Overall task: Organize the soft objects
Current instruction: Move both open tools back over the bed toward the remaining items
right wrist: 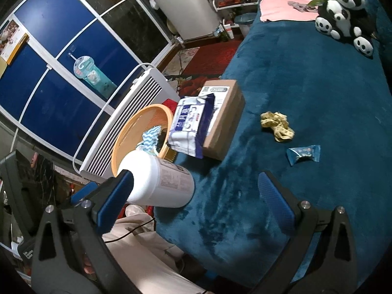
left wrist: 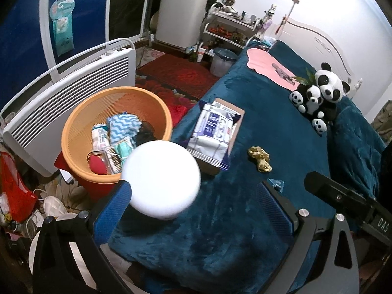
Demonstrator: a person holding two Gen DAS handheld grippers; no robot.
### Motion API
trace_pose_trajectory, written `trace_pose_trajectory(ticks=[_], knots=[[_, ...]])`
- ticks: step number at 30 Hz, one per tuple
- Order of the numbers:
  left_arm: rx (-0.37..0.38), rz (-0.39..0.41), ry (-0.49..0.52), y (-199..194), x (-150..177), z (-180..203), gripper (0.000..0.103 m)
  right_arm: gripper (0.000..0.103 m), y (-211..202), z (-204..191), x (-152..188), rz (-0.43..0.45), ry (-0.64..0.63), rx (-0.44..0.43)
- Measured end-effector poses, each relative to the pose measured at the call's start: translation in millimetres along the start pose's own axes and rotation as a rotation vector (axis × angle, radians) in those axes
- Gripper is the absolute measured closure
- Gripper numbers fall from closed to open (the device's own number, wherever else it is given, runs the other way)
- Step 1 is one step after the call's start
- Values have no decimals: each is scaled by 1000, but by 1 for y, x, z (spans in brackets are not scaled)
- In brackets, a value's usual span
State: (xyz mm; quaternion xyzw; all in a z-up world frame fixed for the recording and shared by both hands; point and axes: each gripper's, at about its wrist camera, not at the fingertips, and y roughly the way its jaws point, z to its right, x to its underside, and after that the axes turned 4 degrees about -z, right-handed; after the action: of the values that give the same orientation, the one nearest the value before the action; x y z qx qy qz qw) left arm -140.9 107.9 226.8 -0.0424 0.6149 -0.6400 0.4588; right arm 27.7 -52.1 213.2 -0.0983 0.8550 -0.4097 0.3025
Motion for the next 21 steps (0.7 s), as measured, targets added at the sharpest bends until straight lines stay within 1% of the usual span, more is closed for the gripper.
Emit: trace_pose_trajectory(ticks=[11,21], knots=[[9,-7,92,5,8,41,1,1,-17,40,6,40,73,17],[13,-58,180,25,22,80,1,1,-21,82,17,41,155,32]])
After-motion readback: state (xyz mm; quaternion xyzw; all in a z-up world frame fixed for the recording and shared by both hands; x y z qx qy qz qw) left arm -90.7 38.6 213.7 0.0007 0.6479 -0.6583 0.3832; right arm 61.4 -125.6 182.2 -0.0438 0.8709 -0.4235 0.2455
